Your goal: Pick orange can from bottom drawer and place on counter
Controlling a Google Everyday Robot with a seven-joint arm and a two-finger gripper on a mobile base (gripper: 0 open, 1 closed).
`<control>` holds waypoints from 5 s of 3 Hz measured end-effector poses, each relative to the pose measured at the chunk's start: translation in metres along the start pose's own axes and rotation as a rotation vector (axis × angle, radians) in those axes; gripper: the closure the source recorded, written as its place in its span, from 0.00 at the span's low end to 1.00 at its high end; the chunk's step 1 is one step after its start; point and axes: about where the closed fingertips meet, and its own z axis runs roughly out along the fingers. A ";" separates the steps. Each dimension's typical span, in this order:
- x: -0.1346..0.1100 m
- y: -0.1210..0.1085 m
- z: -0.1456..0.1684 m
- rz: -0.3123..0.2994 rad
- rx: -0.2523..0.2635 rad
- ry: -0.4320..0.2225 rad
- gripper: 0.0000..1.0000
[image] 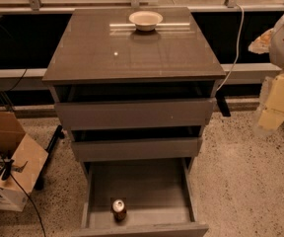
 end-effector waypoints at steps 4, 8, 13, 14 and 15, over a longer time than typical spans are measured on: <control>-0.047 -0.012 0.085 0.022 -0.016 -0.288 0.00; -0.058 0.026 0.220 0.110 -0.141 -0.422 0.00; -0.054 0.065 0.412 0.203 -0.342 -0.476 0.00; -0.050 0.069 0.493 0.258 -0.417 -0.487 0.00; -0.046 0.074 0.548 0.297 -0.483 -0.506 0.00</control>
Offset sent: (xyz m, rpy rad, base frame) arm 0.0168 0.0377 -0.0270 0.1396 -0.0689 0.0426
